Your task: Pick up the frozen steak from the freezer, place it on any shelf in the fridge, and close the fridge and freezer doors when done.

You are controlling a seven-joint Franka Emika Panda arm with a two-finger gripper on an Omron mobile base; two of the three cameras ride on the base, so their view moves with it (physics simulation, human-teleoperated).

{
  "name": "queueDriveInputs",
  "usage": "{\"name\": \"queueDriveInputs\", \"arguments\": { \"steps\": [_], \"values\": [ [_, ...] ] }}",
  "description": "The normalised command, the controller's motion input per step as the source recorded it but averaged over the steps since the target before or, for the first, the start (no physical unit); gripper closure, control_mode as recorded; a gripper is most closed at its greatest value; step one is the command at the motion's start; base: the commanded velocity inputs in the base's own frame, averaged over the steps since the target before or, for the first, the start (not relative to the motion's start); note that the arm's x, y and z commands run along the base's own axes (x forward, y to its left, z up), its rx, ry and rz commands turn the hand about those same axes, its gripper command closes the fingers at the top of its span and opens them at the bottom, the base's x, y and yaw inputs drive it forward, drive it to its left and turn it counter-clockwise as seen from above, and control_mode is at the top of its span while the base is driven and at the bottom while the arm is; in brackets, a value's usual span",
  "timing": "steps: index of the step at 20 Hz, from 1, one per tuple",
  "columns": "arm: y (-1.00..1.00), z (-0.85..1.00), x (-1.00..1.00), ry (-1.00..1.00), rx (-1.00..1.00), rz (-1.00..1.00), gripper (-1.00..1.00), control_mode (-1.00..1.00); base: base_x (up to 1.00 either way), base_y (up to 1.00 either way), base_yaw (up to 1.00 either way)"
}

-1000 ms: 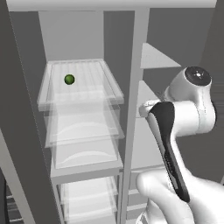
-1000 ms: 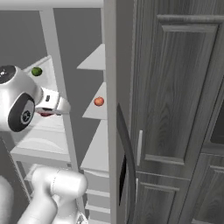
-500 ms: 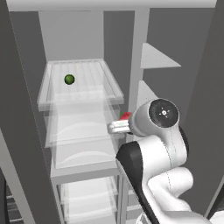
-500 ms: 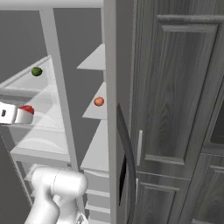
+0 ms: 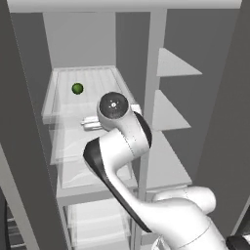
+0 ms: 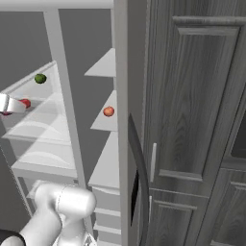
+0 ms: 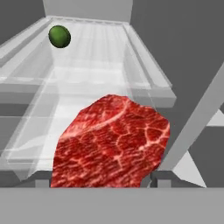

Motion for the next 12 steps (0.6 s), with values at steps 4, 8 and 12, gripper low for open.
{"name": "queueDriveInputs", "arguments": {
  "steps": [4, 8, 12],
  "values": [
    [0.05, 0.0, 1.0, 0.06, -0.09, -0.08, 1.0, -1.0, 0.0, 0.0, 0.0],
    [0.0, -0.08, 1.0, 0.07, -0.04, -0.02, 1.0, -1.0, 0.0, 0.0, 0.0],
    [0.0, 0.0, 1.0, 0.04, -0.02, -0.02, 1.0, -1.0, 0.0, 0.0, 0.0]
  ]
}}
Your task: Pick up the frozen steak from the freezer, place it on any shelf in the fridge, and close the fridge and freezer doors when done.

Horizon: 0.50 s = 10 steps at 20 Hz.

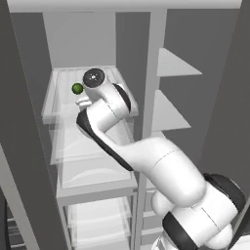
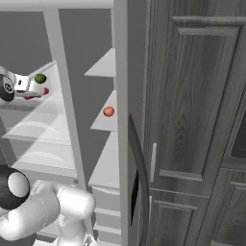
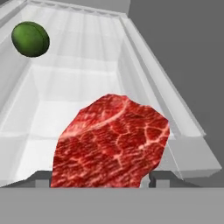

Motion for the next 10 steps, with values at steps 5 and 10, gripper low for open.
{"name": "queueDriveInputs", "arguments": {
  "steps": [5, 10],
  "values": [
    [0.0, -0.17, 1.0, 0.0, -0.04, -0.02, 1.0, -1.0, 0.0, 0.0, 0.0],
    [0.0, -0.25, 1.0, 0.0, -0.05, -0.03, 1.0, -1.0, 0.0, 0.0, 0.0]
  ]
}}
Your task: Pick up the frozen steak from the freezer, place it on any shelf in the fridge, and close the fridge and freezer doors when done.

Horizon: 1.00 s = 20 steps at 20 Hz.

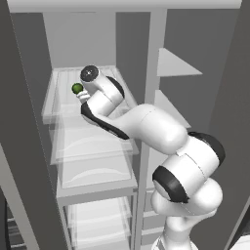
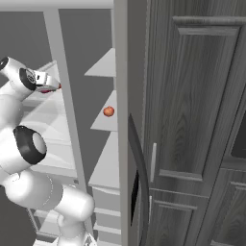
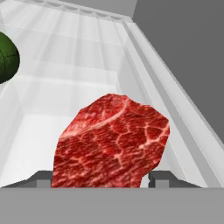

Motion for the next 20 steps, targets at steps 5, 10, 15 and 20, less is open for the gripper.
{"name": "queueDriveInputs", "arguments": {
  "steps": [5, 10, 15, 20],
  "values": [
    [0.0, -0.32, 1.0, 0.0, -0.08, -0.05, -1.0, -1.0, 0.0, 0.0, 0.0],
    [-0.01, -0.06, 0.66, 0.0, -0.03, -0.03, -1.0, -1.0, 0.0, 0.0, 0.0],
    [-0.11, 0.0, -0.41, 0.01, 0.02, -0.06, -1.0, -1.0, 0.0, 0.0, 0.0],
    [-0.23, 0.08, -0.91, 0.02, 0.08, -0.11, -1.0, -1.0, 0.0, 0.0, 0.0]
  ]
}}
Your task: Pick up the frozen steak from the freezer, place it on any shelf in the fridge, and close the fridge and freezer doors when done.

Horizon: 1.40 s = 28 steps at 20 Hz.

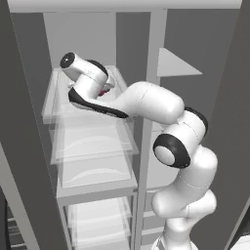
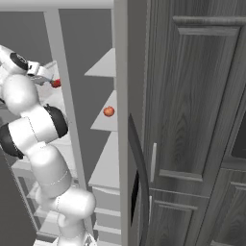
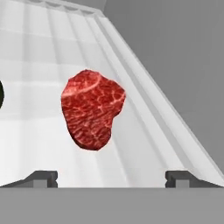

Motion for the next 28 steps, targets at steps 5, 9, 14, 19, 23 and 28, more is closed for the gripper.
{"name": "queueDriveInputs", "arguments": {
  "steps": [5, 9, 14, 19, 23, 28],
  "values": [
    [-0.53, 0.04, -1.0, 0.02, 0.09, -0.07, -1.0, -1.0, 0.0, 0.0, 0.0],
    [-0.78, -0.08, -1.0, 0.0, 0.02, 0.0, -1.0, -1.0, 0.0, 0.0, 0.0],
    [-0.95, -0.35, -1.0, 0.01, 0.0, 0.0, -1.0, -1.0, 0.0, 0.0, 0.0],
    [-1.0, -0.4, -1.0, 0.06, 0.03, 0.0, -1.0, -1.0, 0.0, 0.0, 0.0],
    [-1.0, -0.14, -1.0, 0.19, 0.15, 0.0, -1.0, -1.0, 0.0, 0.0, 0.0],
    [-0.98, 0.0, -0.93, 0.12, 0.19, 0.02, -1.0, -1.0, 0.0, 0.0, 0.0]
  ]
}}
